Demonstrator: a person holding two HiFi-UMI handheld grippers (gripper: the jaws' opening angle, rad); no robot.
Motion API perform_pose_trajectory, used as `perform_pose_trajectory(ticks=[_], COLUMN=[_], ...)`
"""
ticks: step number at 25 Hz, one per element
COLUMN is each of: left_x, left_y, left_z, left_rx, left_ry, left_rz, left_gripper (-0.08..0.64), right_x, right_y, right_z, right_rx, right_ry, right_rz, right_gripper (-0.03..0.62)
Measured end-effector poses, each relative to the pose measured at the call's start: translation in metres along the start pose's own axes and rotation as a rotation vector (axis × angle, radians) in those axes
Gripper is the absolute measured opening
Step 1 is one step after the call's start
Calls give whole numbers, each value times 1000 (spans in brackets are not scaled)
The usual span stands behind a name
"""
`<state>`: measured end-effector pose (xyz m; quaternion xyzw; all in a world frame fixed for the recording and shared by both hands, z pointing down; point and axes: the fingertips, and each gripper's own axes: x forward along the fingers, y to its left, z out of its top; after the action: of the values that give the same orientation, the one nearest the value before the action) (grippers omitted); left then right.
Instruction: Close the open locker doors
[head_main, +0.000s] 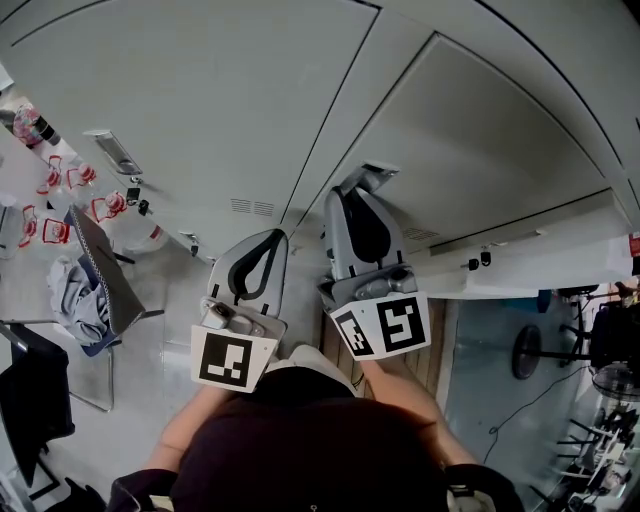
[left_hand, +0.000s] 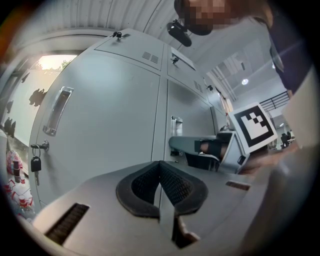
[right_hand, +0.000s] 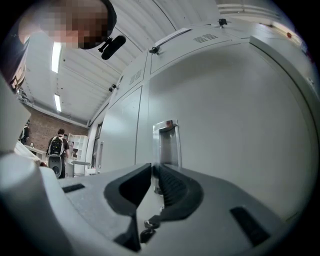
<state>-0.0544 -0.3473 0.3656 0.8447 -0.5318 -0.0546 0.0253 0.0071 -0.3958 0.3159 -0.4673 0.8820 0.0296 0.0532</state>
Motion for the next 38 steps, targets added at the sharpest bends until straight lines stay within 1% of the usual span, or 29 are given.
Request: perform_pose_trajectory(ticks=[5,9,13,16,18,22,23,24,25,27,29,34,38], left_x=[-5,-12,-22,-31,-38,-47,-47,-48,-48,-47,-45,-42,-44], left_y=[-4,-7,-14,-22,-30,-48,-53,-59,-66,-82,-100,-146,-180], left_z=[2,9,15,22,25,29,31,32,34,36,38,30,25], left_rx=[6,24,32,38,41,54,60,66,73,84,95,125,159], left_ry=[0,-18,-29,-47,-55,-70,-77,-83,-87,-92,-94,-58,-46], left_rz=[4,12,19,20,21,16,12,7,2,-13,-33,-65,-63], left_gripper=[3,2,2,2,3,2,2,2,2,2,2,3,3], right_x=[3,4,4,-1,-12,-47,-57,-69,-81,-110,-141,-217,-258], right_y=[-2,-2,-4,-6,-8,-12,-13,-15,-17,-26,-38,-68,-83], right_z=[-3,-4,-5,-6,-4,4,6,9,12,18,25,28,24], right_rx=[-7,-20,19,18,33,39,39,36,30,4,-36,-103,-127], right_ry=[8,10,49,81,80,55,46,36,26,6,-4,32,55], right_rz=[-5,-12,-44,-74,-84,-95,-96,-100,-106,-133,-177,-263,-286], right_gripper=[49,50,54,63,64,62,51,18,2,2,2,0,0])
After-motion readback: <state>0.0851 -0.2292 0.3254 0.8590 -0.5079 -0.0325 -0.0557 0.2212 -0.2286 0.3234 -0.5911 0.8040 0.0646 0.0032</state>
